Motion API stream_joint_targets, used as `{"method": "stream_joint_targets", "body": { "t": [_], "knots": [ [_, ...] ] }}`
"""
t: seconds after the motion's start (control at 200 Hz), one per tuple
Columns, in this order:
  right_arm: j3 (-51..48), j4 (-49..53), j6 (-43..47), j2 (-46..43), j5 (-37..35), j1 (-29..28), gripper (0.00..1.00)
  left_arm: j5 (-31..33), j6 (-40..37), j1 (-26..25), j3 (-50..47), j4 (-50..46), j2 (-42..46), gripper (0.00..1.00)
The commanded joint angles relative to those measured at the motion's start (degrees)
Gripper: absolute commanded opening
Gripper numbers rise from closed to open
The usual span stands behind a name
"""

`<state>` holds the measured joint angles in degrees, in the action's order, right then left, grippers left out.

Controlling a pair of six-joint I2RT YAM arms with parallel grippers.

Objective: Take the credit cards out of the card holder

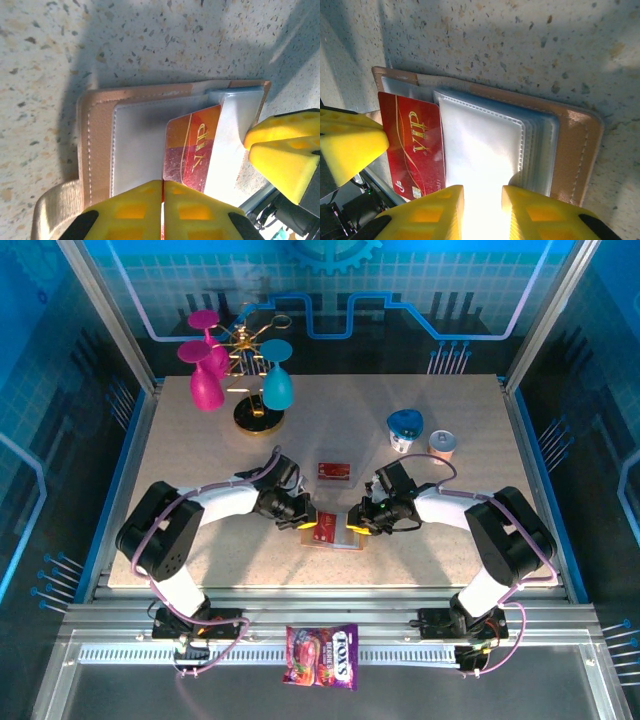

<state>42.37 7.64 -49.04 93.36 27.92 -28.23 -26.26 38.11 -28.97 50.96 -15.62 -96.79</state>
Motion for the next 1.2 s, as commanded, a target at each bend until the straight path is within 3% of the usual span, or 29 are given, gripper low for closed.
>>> {"method": "stream_joint_targets", "body": {
  "t": [0.0,0.345,0.555,0.931,1.191],
  "knots": [
    [0.0,3.1,1.0,1.3,-0.4,-0.7,0.29,1.5,-2.5,0.2,1.6,-3.8,1.5,0.09],
    [0.2,3.3,1.0,1.5,-0.3,-0.8,0.29,4.3,-4.7,0.3,4.0,-7.9,2.1,0.09],
    [0.4,3.4,1.1,1.8,-0.3,-0.8,0.29,-0.4,-3.6,-0.5,4.3,-5.0,0.6,0.12],
    [0.6,3.8,1.2,1.7,-0.3,-0.9,0.29,-0.6,-1.7,-2.9,5.9,-4.3,-1.5,0.17],
    [0.6,3.7,1.2,1.7,-0.3,-0.9,0.29,0.7,-1.4,-3.0,5.4,-4.9,-0.6,0.1]
  ]
}}
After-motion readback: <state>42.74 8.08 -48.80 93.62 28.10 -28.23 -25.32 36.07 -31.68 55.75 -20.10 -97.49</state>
